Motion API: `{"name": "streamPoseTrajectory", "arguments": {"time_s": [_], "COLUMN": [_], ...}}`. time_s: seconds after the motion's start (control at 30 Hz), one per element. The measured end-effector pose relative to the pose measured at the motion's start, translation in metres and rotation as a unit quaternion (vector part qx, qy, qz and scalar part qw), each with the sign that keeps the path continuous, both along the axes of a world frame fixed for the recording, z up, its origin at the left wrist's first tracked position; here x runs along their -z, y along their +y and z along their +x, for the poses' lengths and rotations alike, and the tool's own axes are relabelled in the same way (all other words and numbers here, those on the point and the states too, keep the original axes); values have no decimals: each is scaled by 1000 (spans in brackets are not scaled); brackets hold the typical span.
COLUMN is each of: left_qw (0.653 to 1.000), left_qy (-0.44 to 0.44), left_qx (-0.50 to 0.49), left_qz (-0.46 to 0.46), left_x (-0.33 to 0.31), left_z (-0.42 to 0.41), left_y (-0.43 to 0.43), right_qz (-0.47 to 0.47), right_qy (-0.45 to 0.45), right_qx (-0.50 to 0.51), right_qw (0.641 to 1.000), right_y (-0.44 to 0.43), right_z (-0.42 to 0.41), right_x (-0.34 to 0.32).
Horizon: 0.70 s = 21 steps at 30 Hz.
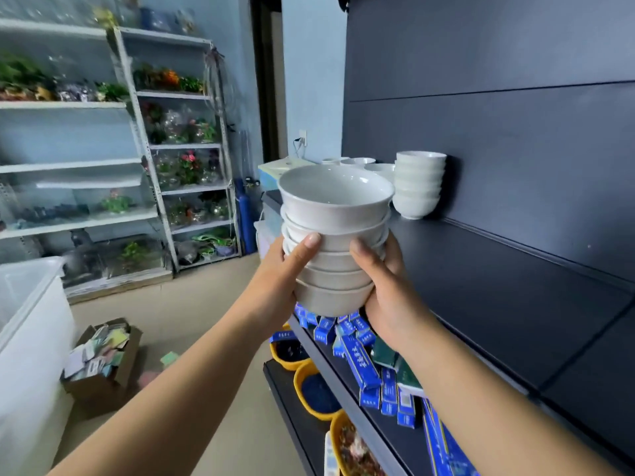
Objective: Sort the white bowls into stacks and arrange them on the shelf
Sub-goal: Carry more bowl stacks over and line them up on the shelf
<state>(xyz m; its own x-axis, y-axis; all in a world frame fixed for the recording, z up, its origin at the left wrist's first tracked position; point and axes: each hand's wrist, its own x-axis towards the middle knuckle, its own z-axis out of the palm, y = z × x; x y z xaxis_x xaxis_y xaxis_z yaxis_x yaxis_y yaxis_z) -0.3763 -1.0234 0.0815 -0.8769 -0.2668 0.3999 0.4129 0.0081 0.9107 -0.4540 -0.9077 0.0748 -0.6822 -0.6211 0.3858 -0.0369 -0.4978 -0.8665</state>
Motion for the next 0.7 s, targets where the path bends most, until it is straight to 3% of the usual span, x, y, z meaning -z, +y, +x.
{"name": "streamPoseTrajectory", "arguments": {"time_s": [0.3,0.53,0.7], "left_qw": [981,947,927], "left_qy": [-18,-40,-55], "left_qx": [190,318,370], "left_qz": [14,-15,-20], "left_x": [3,8,22], "left_z": [-139,-214,-257], "left_y": [-65,-62,-48], "right_qz": [-11,142,184], "right_qy": [-28,4,2], "right_qx": [226,346,408], "right_qw": [974,927,894], "right_y": [-44,-30,-17], "right_z": [-70,-103,-136], "right_x": [-4,9,23]}}
